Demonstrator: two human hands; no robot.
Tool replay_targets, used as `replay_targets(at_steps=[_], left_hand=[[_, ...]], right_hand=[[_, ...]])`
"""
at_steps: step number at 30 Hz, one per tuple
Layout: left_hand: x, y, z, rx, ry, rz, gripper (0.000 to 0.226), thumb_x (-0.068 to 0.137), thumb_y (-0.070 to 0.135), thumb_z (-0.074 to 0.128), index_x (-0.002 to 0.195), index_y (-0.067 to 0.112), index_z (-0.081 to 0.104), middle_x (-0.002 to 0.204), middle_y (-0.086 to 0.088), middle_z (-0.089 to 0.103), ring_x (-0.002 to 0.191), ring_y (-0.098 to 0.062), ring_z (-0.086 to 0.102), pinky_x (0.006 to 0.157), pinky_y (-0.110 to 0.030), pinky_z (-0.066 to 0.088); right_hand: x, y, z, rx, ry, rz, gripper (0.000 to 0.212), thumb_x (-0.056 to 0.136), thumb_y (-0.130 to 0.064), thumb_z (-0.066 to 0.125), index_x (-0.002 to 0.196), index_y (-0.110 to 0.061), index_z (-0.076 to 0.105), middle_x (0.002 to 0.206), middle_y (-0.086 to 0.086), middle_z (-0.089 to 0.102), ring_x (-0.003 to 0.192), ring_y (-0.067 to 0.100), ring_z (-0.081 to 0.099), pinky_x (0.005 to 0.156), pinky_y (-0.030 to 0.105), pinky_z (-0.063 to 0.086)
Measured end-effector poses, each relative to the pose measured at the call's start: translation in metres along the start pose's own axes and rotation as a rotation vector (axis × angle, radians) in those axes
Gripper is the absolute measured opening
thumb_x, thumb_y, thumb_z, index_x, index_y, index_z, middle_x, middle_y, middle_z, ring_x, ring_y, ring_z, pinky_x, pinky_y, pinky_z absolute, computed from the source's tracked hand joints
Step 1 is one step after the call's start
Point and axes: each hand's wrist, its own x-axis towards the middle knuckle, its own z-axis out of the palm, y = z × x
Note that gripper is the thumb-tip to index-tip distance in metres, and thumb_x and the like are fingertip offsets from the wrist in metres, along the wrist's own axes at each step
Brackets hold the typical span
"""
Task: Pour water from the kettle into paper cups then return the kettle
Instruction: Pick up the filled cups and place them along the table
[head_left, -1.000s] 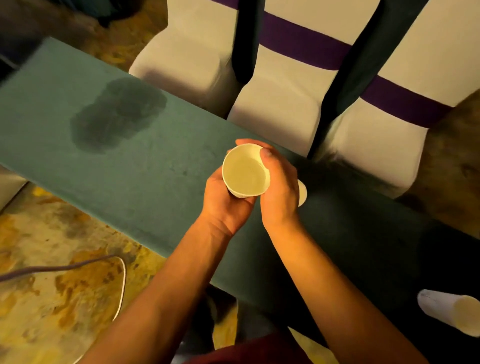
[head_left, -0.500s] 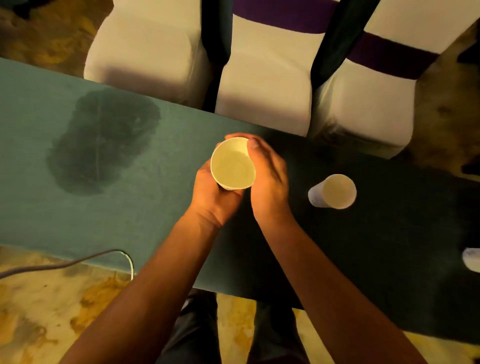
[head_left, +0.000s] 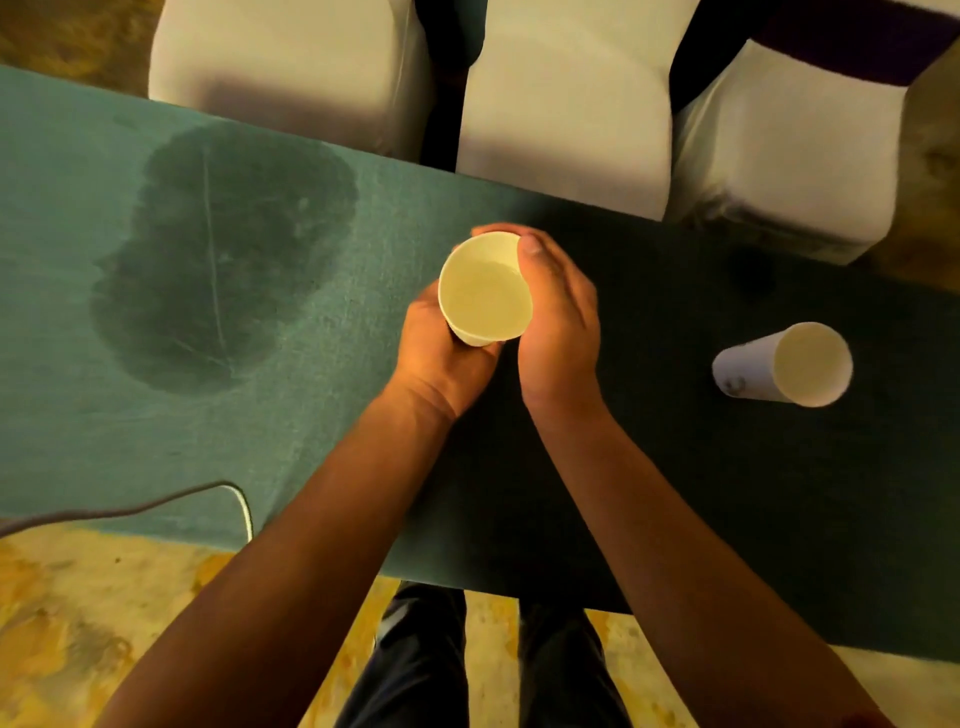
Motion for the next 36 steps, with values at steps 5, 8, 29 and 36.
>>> replay_targets(at_steps=[5,8,29,36], left_hand=[[0.006,0.009,-0.015,0.136,-0.003,0.045,0.030,0.079,0.023,0.052,0.104,0.010,0.062,0.101,-0.010,0.063,0.091,-0.024,0.061,0.076,-0.037,0.054],[0.010,0.017,-0.023,0.174,0.001,0.156,0.028,0.095,0.020,0.040,0.106,0.009,0.062,0.092,-0.005,0.073,0.085,-0.020,0.069,0.067,-0.030,0.057],[0.016,0.012,-0.016,0.180,0.101,0.277,0.027,0.097,0.014,0.043,0.104,0.003,0.067,0.092,-0.019,0.073,0.099,-0.035,0.067,0.104,-0.048,0.048],[0.013,0.016,-0.019,0.149,0.114,0.313,0.030,0.097,0.014,0.041,0.107,0.000,0.066,0.096,-0.023,0.073,0.104,-0.037,0.069,0.103,-0.047,0.051]], right_hand=[[0.003,0.012,-0.001,-0.034,-0.010,-0.024,0.032,0.110,-0.004,0.038,0.106,-0.003,0.070,0.095,-0.010,0.072,0.087,-0.009,0.067,0.077,0.010,0.050],[0.001,0.016,-0.001,-0.054,-0.003,-0.032,0.034,0.109,-0.005,0.039,0.102,-0.007,0.072,0.087,-0.018,0.075,0.085,-0.014,0.066,0.073,0.005,0.048],[0.003,0.052,-0.013,-0.023,-0.013,-0.012,0.033,0.110,-0.004,0.036,0.113,0.006,0.067,0.103,0.011,0.071,0.094,0.009,0.067,0.080,0.019,0.052],[0.002,0.053,-0.014,-0.040,-0.017,0.013,0.035,0.106,-0.015,0.038,0.111,-0.003,0.070,0.105,0.009,0.072,0.095,0.011,0.067,0.082,0.022,0.053]])
